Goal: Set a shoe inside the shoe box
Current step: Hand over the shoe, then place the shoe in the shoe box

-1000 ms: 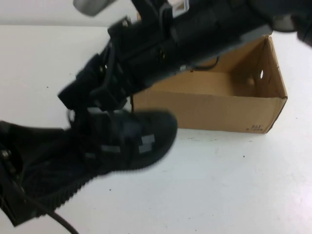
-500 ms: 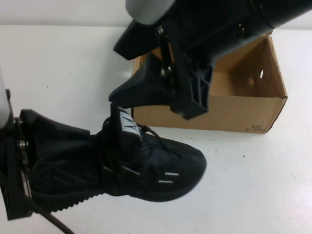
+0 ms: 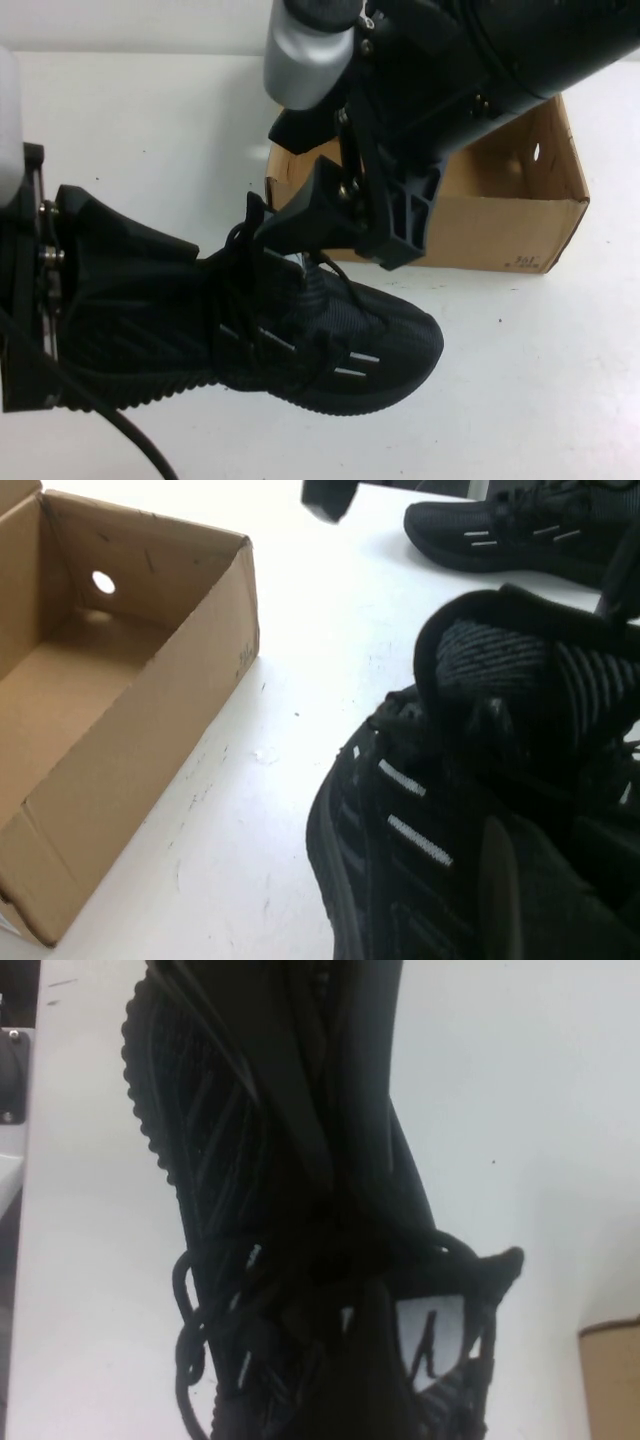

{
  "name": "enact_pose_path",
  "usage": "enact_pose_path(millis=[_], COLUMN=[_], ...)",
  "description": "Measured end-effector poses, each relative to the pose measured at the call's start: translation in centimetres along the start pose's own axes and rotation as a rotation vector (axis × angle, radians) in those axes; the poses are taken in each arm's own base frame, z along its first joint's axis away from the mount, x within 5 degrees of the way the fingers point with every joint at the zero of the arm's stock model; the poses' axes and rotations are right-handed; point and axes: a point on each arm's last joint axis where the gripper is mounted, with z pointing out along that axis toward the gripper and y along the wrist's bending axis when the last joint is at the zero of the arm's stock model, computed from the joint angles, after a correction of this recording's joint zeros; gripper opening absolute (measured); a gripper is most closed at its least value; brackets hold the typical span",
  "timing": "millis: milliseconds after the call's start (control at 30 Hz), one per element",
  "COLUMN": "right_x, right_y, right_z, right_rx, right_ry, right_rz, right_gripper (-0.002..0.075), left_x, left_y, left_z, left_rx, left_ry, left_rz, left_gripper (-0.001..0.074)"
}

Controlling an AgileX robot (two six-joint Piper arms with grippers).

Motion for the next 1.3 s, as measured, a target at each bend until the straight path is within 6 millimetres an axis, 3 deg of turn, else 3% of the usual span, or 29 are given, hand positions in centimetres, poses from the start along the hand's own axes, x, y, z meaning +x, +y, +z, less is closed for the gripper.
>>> enact_pose_path(millis=[600,833,967,1067,1133,1200,1300], right_x=[1.8,2.2,2.3,2.3,2.4,2.4,2.4], right_y=[1.0,0.8,0.6,0.5,0.4,0.4,0.3], right_z=[0.7,1.7,2.6,3.0,3.3,3.4,3.4], right_rx=[-0.043,-0.066,-0.085,-0.099,-0.102,-0.104,-0.102], right_ry=[0.052,0.071,0.081,0.078,0.080,0.081,0.083], right_rz=[0.058,0.074,0.087,0.097,0.094,0.078,0.065], right_gripper=[0.0533,0.0601,0.0600,0.0498,0.0292,0.0141,0.0050], left_x=[0.7,-0.1,-0.4,-0.4,-0.4,-0.4,-0.4], left_y=[1.2,1.4,1.4,1.3,1.3,1.3,1.3], left_z=[0.9,0.6,0.6,0.6,0.6,0.6,0.6], left_rx=[0.019,0.013,0.014,0.016,0.022,0.024,0.024], left_ry=[0.020,-0.017,-0.037,-0.037,-0.037,-0.037,-0.037], left_rz=[-0.026,-0.014,-0.019,-0.020,-0.019,-0.019,-0.015], left_gripper=[0.0054,0.0054,0.0054,0.0054,0.0054,0.0053,0.0051])
